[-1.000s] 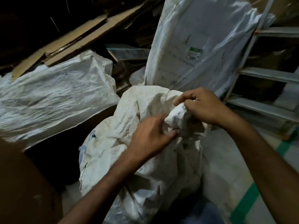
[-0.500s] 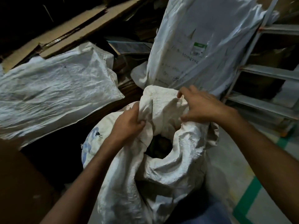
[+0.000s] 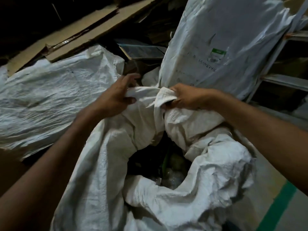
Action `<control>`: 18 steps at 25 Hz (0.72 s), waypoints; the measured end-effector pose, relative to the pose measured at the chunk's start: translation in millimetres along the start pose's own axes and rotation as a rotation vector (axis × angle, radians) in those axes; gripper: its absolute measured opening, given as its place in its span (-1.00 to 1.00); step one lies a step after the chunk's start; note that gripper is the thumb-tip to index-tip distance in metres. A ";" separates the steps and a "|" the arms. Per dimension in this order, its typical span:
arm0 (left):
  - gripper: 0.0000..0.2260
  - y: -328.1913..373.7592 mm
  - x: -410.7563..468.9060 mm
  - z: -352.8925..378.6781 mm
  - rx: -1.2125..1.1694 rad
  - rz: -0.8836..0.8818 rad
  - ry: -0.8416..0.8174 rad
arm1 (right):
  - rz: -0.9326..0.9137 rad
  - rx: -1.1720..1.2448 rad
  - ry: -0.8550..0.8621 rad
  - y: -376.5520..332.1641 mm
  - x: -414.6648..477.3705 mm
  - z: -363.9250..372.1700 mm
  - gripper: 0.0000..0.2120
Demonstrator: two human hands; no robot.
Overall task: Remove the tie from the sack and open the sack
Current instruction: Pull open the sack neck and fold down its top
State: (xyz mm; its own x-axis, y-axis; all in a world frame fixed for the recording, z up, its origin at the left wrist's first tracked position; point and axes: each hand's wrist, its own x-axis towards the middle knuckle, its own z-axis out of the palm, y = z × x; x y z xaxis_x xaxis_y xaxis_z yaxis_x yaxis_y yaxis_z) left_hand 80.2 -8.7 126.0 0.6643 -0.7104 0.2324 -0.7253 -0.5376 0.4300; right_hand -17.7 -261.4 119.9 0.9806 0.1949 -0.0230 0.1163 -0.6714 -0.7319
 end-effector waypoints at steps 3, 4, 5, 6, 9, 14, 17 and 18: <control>-0.42 14.2 4.3 -8.7 0.093 0.159 -0.021 | 0.180 0.172 -0.030 -1.4 7.2 -12.0 -0.86; -0.41 18.7 2.5 -10.9 0.050 0.170 -0.067 | 0.245 0.227 -0.036 -1.3 10.4 -15.9 -0.84; -0.39 22.4 0.0 -12.2 -0.009 0.146 -0.106 | 0.285 0.257 -0.031 -2.5 12.8 -18.4 -0.80; -0.35 25.9 -1.9 -13.2 -0.037 0.122 -0.123 | 0.284 0.251 -0.004 -3.9 15.6 -19.8 -0.75; -0.15 30.7 1.1 -9.7 0.177 0.116 -0.113 | 0.129 0.070 0.196 -12.1 18.6 -16.8 -0.62; -0.35 23.5 3.3 9.7 0.371 0.183 0.117 | -0.293 -0.806 0.613 -15.8 -4.9 -4.8 -0.49; -0.47 25.2 -1.9 16.4 0.359 0.222 0.231 | -0.555 -1.141 0.809 -2.2 -16.7 31.2 -0.72; -0.51 26.5 -3.8 16.6 0.332 0.216 0.262 | -0.540 -1.148 0.849 3.4 -17.3 46.0 -0.74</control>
State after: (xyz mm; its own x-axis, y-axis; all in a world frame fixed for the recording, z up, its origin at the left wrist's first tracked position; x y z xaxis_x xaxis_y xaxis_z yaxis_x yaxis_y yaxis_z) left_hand 55.4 -27.8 122.1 0.4841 -0.7061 0.5168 -0.8419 -0.5367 0.0553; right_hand -41.6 -234.2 86.4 0.5331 0.4045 0.7431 0.1428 -0.9087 0.3922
